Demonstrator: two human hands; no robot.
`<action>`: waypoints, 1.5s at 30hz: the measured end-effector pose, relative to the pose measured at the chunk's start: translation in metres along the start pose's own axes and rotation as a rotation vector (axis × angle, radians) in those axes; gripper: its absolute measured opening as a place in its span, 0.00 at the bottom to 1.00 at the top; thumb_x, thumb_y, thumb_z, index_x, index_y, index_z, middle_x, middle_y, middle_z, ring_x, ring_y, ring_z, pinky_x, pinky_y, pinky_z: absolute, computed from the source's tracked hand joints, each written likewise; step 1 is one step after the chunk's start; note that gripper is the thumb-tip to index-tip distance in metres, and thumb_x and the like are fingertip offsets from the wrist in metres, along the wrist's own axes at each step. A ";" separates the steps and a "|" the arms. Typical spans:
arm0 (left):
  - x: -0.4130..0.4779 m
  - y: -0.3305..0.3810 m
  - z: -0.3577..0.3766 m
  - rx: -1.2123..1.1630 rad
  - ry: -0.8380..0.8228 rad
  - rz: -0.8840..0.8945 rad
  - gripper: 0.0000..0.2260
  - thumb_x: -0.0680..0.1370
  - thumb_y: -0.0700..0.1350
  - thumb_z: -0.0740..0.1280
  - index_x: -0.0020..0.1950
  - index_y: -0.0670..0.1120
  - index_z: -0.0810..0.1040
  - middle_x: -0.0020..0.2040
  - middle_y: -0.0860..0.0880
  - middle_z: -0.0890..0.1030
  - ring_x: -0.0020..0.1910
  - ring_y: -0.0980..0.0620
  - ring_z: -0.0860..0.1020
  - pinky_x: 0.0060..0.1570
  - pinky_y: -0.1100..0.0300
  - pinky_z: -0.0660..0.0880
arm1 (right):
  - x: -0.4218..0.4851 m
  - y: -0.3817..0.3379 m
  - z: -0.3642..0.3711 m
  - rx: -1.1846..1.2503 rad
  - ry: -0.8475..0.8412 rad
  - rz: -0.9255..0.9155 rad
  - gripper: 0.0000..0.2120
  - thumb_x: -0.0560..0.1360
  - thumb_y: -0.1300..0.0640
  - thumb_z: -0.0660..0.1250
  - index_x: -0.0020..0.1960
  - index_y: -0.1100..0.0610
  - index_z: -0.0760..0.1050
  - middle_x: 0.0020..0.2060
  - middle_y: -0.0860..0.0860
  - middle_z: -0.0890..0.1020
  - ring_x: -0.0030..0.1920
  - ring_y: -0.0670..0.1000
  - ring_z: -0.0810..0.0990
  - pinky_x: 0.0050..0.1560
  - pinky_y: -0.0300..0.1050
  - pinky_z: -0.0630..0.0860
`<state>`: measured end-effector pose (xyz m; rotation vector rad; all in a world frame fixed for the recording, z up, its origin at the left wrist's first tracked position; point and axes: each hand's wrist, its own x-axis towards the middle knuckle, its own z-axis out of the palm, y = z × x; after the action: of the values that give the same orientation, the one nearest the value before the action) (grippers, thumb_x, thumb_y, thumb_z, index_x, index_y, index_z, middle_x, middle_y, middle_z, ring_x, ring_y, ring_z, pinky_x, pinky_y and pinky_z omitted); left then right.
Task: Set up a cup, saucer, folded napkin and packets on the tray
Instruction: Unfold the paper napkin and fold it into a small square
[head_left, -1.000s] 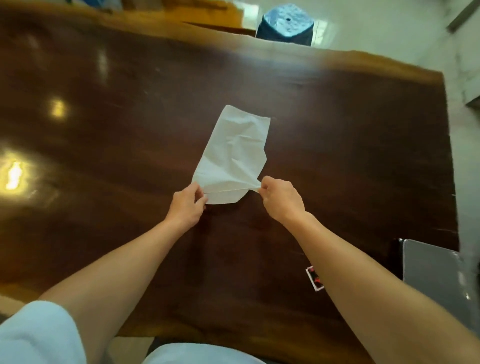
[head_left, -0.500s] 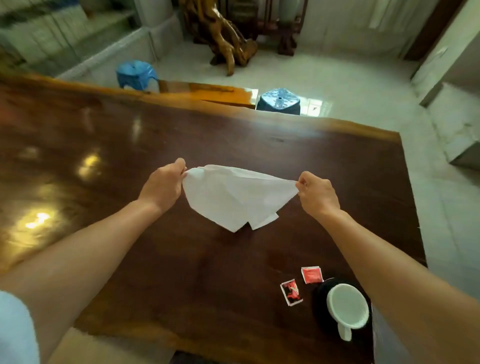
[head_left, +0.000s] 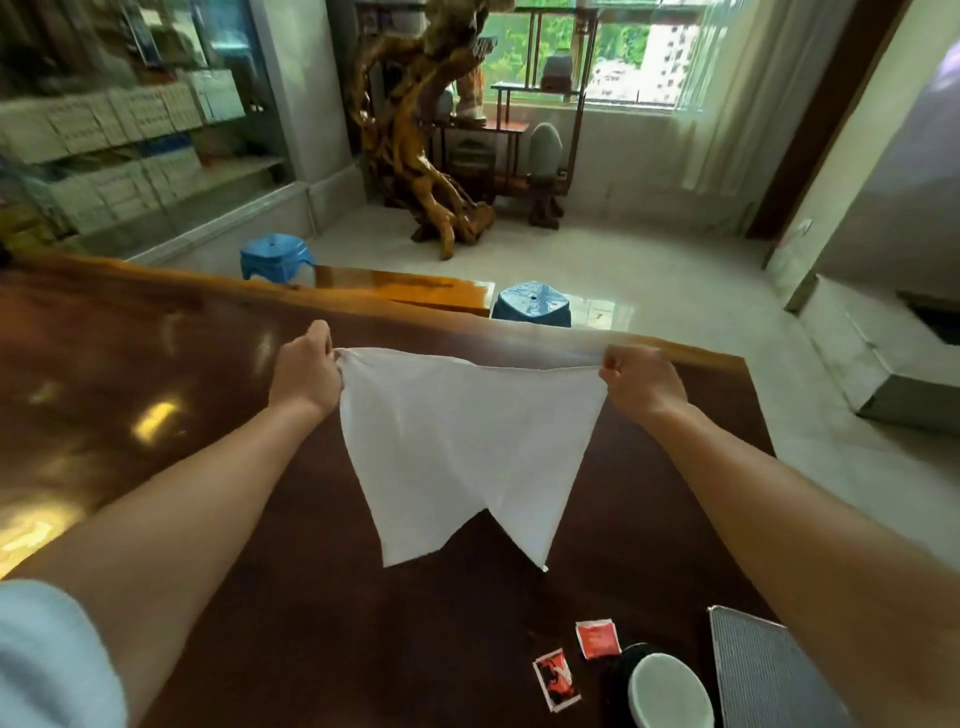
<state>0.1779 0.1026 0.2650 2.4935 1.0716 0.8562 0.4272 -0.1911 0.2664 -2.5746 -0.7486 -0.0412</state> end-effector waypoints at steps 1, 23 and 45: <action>0.013 0.010 -0.002 -0.053 0.039 -0.027 0.10 0.80 0.35 0.65 0.42 0.43 0.68 0.39 0.43 0.76 0.40 0.43 0.76 0.40 0.52 0.70 | 0.009 -0.005 -0.009 0.002 0.012 -0.004 0.04 0.79 0.57 0.66 0.46 0.54 0.79 0.48 0.57 0.82 0.46 0.58 0.79 0.46 0.49 0.77; -0.061 -0.042 -0.025 -0.103 -0.019 0.263 0.08 0.76 0.30 0.69 0.43 0.40 0.73 0.37 0.43 0.78 0.35 0.42 0.77 0.38 0.53 0.70 | -0.048 0.040 -0.013 0.055 0.026 -0.073 0.04 0.78 0.56 0.67 0.46 0.52 0.79 0.45 0.55 0.83 0.45 0.58 0.80 0.45 0.53 0.78; -0.222 -0.166 0.069 -0.142 -0.773 -0.561 0.05 0.79 0.47 0.70 0.45 0.48 0.82 0.45 0.49 0.83 0.47 0.51 0.81 0.47 0.52 0.81 | -0.158 0.108 0.132 0.028 -0.588 0.203 0.06 0.77 0.56 0.69 0.41 0.50 0.78 0.39 0.48 0.82 0.42 0.50 0.79 0.38 0.41 0.70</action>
<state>0.0073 0.0503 0.0414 1.9341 1.2313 -0.1834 0.3354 -0.2937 0.0788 -2.6338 -0.6640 0.8106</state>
